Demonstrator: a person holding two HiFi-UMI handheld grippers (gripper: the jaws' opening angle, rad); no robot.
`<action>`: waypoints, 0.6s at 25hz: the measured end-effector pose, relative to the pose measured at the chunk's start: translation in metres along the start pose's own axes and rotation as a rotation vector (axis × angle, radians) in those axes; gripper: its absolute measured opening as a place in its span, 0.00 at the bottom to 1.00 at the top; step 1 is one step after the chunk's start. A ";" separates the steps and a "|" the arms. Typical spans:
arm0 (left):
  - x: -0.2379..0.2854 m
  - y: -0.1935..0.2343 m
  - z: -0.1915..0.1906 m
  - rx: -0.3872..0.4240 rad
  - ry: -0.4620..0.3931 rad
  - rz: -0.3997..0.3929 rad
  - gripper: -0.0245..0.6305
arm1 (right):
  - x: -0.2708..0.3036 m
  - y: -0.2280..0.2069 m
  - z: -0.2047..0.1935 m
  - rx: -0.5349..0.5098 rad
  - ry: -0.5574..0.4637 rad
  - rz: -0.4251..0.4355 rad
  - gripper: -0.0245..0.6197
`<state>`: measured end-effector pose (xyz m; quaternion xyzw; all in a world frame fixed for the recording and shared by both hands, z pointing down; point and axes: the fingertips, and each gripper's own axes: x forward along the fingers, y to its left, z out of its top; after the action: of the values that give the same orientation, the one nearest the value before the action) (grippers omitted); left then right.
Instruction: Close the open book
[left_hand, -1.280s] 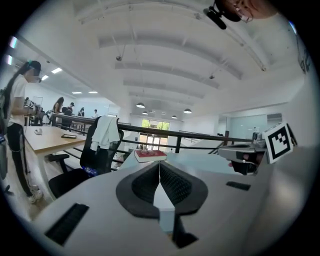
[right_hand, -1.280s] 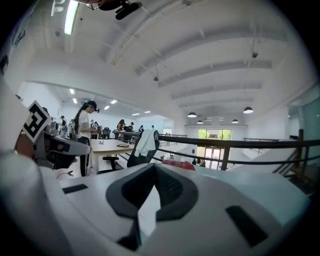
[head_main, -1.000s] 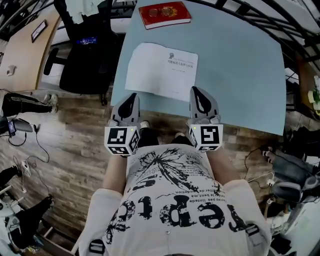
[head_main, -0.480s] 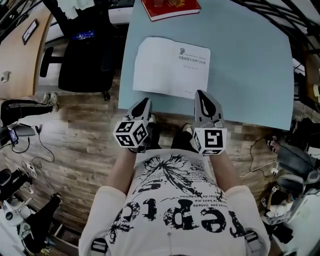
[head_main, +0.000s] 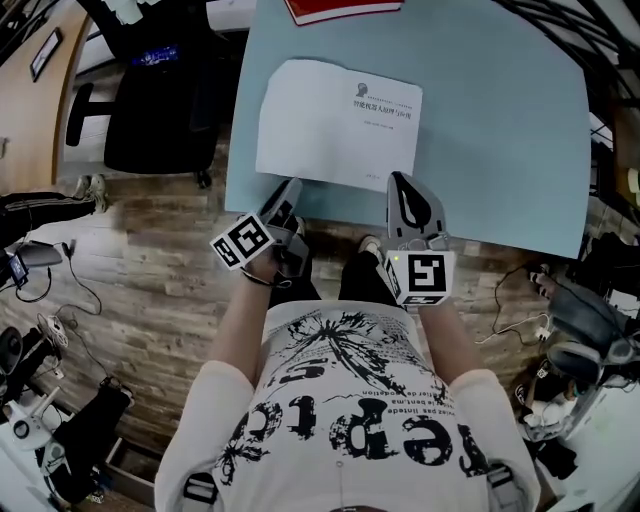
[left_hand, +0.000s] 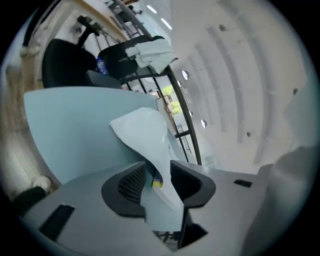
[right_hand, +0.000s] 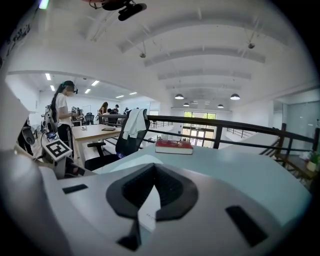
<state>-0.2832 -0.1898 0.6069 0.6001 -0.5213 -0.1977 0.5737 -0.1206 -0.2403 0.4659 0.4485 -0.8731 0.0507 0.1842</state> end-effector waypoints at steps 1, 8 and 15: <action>0.001 0.003 0.001 -0.070 -0.016 -0.015 0.27 | 0.000 -0.001 0.000 0.000 0.000 -0.001 0.05; 0.006 0.023 0.018 -0.257 -0.132 -0.009 0.26 | -0.009 -0.011 -0.004 -0.015 0.004 -0.009 0.05; 0.004 0.022 0.023 -0.296 -0.186 0.006 0.10 | -0.023 -0.022 -0.008 -0.014 0.009 -0.033 0.05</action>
<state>-0.3095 -0.1995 0.6216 0.4868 -0.5392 -0.3254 0.6054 -0.0882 -0.2337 0.4631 0.4612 -0.8651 0.0435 0.1922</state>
